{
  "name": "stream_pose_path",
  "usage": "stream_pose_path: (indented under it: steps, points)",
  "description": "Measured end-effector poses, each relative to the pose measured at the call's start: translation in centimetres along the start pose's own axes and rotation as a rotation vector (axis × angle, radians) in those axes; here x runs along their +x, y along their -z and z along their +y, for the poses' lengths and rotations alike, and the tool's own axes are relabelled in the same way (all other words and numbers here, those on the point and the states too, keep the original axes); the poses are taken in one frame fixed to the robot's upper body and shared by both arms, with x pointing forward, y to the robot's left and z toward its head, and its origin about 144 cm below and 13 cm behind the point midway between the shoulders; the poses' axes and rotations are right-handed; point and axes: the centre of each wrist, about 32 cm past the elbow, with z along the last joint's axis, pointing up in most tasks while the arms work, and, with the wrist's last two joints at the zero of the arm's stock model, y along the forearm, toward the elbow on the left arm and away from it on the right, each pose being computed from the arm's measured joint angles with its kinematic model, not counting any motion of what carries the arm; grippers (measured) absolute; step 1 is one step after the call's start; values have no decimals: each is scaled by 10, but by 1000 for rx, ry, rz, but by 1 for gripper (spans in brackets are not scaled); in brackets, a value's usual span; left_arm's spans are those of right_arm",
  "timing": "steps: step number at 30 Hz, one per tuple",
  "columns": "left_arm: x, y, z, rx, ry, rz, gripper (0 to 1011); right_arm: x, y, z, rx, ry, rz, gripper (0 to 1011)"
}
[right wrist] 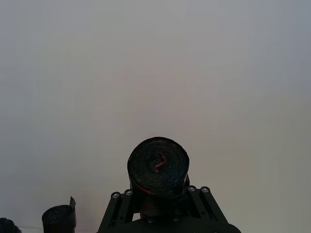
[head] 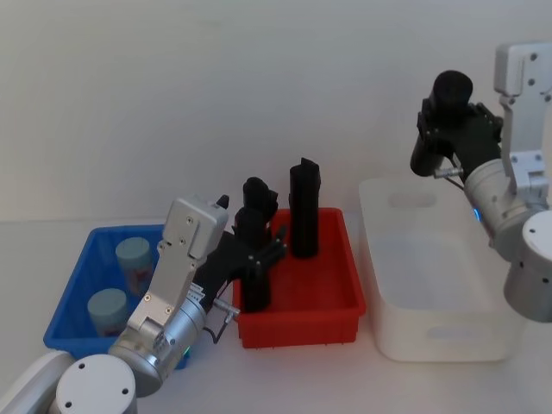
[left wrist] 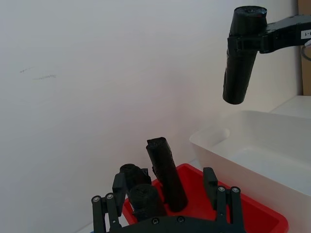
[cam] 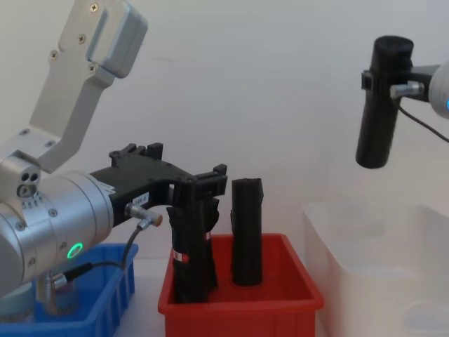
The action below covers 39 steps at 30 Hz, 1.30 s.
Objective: Pick the cotton swabs from the blue box and place them into the white box.
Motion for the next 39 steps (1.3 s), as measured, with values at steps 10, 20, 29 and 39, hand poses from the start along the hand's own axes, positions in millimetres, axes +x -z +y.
stream_pose_path:
  steps: [10, 20, 29, 39]
  points:
    - [0, 0, 0, 0, 0, 0, 1004, 1, 13, 5, -109, 8, 9, 442]
    - [0, 0, 0, 0, 0, 0, 1004, -2, 26, 15, -219, -36, 17, 689]
    - [0, -1, 0, -1, -1, -3, 1004, -4, 32, 19, -263, -55, 20, 958]
    - [7, -11, 9, 11, -60, -43, 1004, -5, 35, 21, -286, -64, 22, 1002]
